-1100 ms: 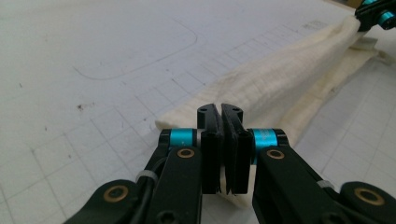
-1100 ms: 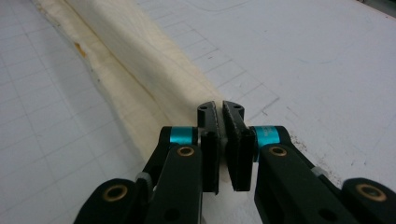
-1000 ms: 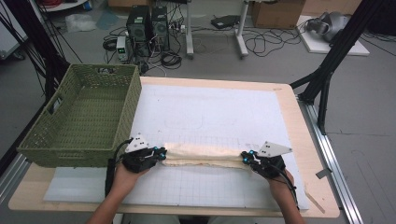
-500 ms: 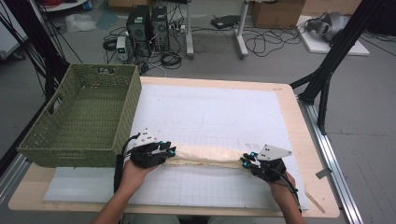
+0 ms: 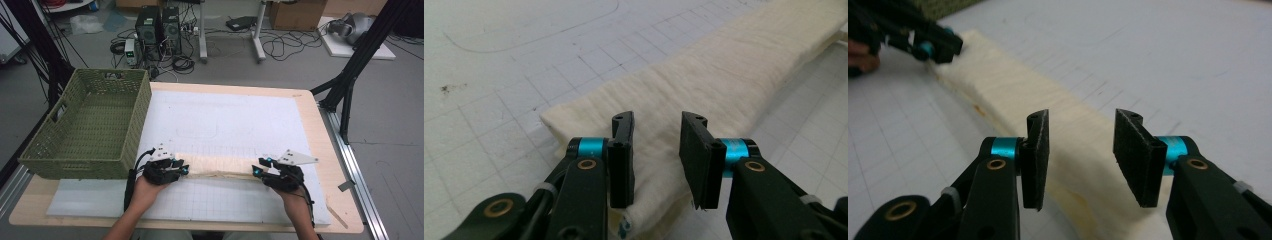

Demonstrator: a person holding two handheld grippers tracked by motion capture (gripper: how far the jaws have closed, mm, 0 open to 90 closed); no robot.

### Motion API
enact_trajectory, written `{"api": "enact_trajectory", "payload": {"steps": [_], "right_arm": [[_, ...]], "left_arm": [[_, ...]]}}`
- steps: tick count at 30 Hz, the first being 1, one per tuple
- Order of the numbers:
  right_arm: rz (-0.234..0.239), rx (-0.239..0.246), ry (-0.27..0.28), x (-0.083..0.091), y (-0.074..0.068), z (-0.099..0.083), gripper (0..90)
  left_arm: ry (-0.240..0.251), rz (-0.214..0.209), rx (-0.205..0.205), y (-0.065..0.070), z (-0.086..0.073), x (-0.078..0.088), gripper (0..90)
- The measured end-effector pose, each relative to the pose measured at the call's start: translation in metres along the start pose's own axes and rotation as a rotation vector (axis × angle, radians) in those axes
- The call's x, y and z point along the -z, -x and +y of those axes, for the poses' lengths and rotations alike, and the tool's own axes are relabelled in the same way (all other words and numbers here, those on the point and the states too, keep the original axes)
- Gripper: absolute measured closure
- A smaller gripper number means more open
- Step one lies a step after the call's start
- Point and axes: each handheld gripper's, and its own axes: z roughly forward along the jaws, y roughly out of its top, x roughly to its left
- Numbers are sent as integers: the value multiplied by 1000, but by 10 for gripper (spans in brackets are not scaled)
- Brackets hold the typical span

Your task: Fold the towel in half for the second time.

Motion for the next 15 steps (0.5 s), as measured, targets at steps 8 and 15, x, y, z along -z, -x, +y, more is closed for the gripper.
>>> {"api": "enact_trajectory", "payload": {"steps": [8, 15], "right_arm": [[-66, 49, -155, -18, 10, -17, 630], [-139, 83, -181, -11, 15, -19, 657]], "left_arm": [[-17, 13, 3, 0, -1, 0, 673], [-37, 59, -31, 1, -2, 3, 722]]}}
